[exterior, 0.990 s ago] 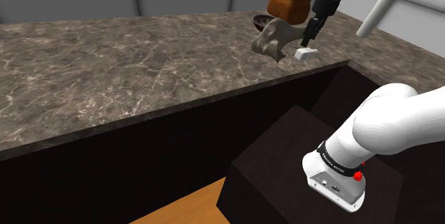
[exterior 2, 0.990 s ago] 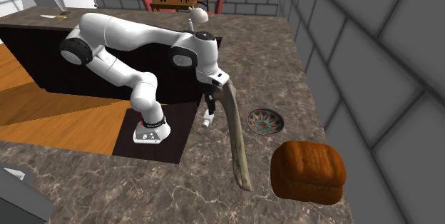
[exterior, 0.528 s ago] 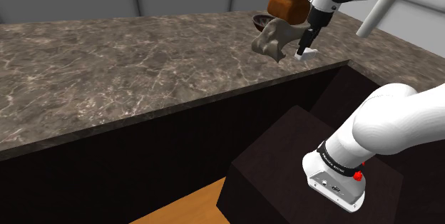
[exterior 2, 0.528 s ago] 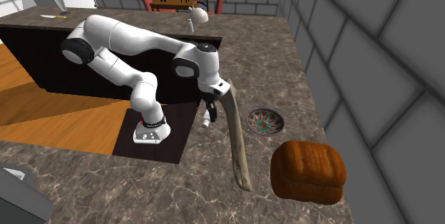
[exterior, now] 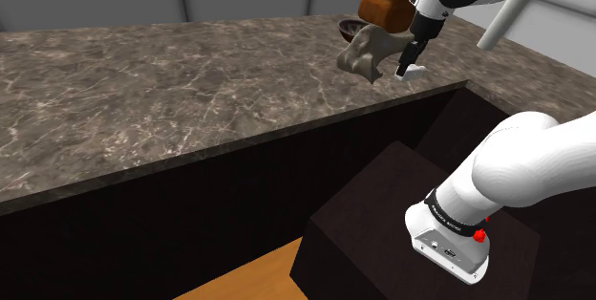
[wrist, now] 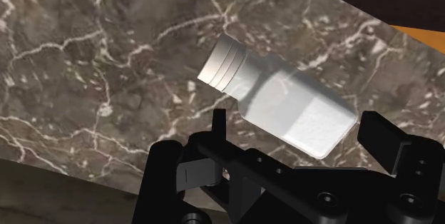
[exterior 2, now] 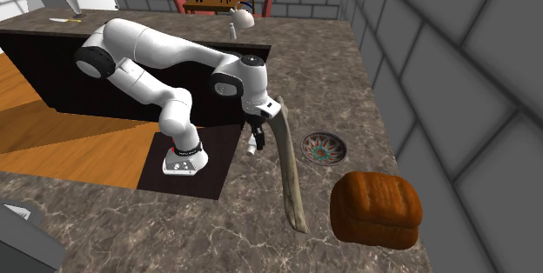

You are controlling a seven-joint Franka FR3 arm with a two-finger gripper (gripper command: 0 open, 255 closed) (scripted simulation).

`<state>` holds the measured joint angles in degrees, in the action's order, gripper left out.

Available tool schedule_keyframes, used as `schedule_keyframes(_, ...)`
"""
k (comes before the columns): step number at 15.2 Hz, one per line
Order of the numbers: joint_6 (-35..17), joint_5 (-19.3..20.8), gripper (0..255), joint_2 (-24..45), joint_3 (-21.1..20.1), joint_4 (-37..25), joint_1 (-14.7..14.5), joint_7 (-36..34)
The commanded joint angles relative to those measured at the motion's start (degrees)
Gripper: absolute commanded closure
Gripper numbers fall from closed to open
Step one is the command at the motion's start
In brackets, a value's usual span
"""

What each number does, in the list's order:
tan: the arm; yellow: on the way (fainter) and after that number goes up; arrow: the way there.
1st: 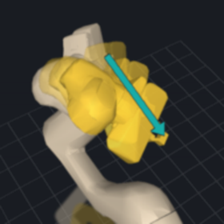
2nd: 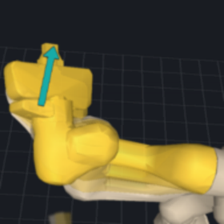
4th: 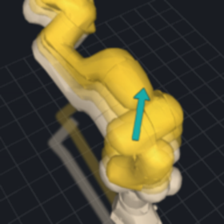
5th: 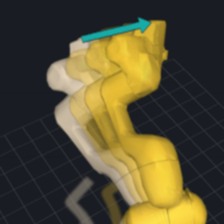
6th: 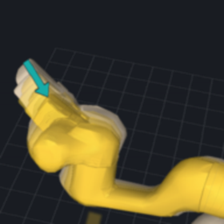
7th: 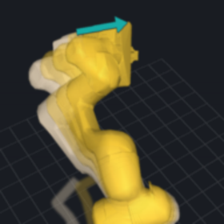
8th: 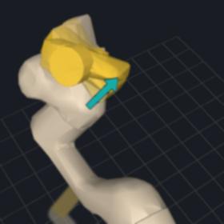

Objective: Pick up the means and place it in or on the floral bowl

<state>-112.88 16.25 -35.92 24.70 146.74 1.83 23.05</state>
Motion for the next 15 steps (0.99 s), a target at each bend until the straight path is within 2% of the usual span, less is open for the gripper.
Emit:
schedule_keyframes(1, 0.00, 0.00, 255, 0.00, 0.00, 0.00, 0.00, 0.00)
schedule_keyframes(10, -0.01, 0.00, 255, 0.00, 0.00, 0.01, 0.00, 0.00)
schedule_keyframes(15, 4.12, -0.66, 255, -0.94, -0.93, -3.18, -0.19, 0.12)
